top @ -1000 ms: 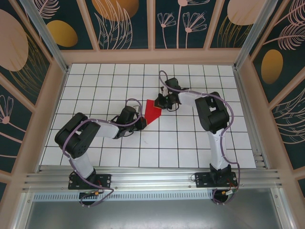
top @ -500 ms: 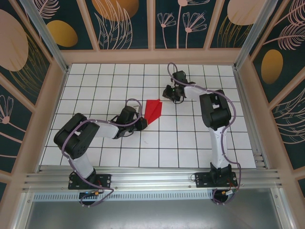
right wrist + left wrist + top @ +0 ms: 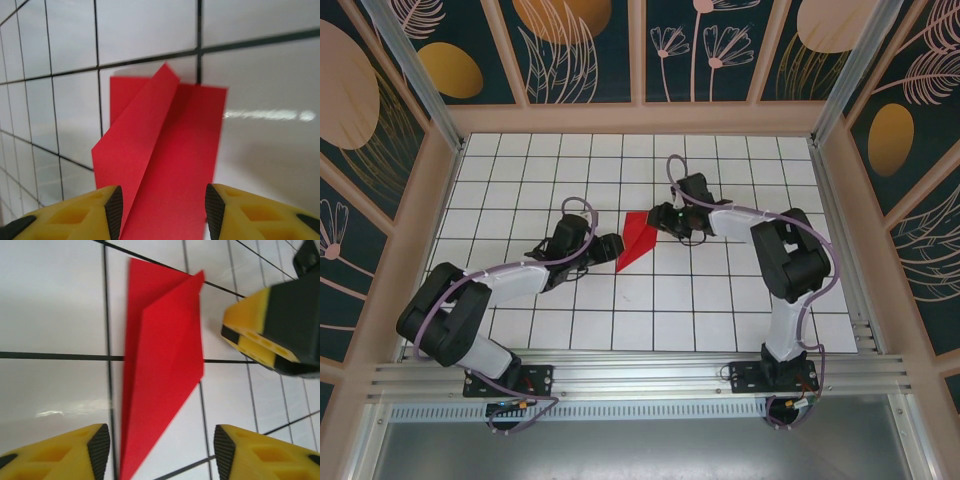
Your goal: Fold a paper plane with a square sheet of paper (pick it up from the middle)
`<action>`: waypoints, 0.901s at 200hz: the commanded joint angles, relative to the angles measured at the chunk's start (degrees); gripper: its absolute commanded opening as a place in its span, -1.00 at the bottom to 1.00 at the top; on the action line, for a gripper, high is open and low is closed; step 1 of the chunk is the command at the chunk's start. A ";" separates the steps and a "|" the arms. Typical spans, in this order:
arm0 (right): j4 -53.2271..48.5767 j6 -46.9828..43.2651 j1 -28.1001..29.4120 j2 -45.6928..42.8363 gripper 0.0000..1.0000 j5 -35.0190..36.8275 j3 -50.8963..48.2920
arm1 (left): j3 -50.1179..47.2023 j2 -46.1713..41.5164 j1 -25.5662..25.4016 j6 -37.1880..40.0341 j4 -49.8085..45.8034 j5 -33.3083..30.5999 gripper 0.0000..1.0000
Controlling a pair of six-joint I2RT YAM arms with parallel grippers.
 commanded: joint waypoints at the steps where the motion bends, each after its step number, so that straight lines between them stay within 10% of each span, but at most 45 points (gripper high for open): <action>1: 3.90 2.35 0.85 1.61 -0.05 -2.23 0.78 | -1.48 -0.65 0.83 -1.67 1.82 -0.67 0.28; 180: 8.33 3.54 2.48 9.12 -0.56 -7.76 5.37 | -5.68 -4.70 3.84 -2.82 5.33 2.76 0.78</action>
